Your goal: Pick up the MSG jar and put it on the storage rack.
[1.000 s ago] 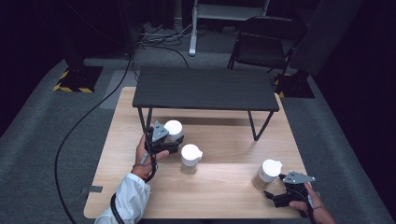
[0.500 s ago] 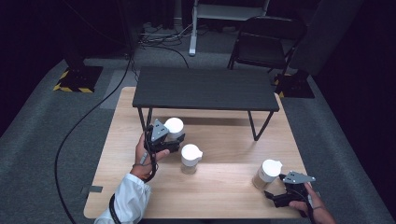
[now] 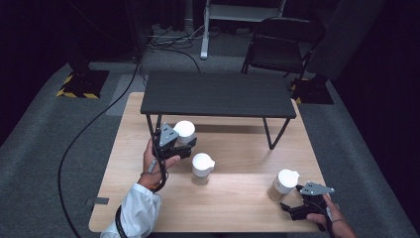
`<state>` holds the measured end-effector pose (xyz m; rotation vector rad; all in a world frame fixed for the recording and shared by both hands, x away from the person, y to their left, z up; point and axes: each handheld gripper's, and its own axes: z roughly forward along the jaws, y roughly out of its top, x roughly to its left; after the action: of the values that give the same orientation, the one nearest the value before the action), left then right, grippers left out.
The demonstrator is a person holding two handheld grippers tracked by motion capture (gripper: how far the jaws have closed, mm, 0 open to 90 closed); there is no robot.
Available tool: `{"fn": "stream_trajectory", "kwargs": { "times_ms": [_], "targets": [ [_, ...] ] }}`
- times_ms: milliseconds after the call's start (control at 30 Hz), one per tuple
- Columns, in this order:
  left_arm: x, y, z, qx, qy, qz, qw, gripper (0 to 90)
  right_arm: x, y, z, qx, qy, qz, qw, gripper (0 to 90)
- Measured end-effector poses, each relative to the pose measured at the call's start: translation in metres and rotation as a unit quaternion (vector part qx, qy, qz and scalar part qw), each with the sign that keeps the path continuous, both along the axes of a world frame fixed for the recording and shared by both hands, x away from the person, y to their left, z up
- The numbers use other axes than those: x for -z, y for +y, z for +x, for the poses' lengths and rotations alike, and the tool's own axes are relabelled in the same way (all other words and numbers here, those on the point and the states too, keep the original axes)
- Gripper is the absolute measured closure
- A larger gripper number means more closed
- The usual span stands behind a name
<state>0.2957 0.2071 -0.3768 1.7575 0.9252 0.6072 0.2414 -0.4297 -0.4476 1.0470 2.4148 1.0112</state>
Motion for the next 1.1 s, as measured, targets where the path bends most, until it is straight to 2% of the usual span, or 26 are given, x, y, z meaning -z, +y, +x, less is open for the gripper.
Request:
{"fn": "stream_trajectory", "kwargs": {
  "times_ms": [133,300,633,933,1100],
  "targets": [
    [-0.01,-0.002,-0.001,-0.004,0.003,-0.004,1.0,29.6,0.0,0.0,0.0,0.0,0.0,0.0,1.0,0.0],
    [-0.022,0.0,-0.002,-0.002,-0.002,-0.015,0.9999,29.6,0.0,0.0,0.0,0.0,0.0,0.0,1.0,0.0],
    [-0.048,0.0,-0.001,0.0,-0.007,-0.021,0.9998,29.5,0.0,0.0,0.0,0.0,0.0,0.0,1.0,0.0],
    [-0.068,-0.001,-0.001,-0.003,-0.02,-0.024,0.9995,29.5,0.0,0.0,0.0,0.0,0.0,0.0,1.0,0.0],
    [-0.08,0.001,0.003,-0.003,-0.022,-0.029,0.9993,29.5,0.0,0.0,0.0,0.0,0.0,0.0,1.0,0.0]
  ]
}}
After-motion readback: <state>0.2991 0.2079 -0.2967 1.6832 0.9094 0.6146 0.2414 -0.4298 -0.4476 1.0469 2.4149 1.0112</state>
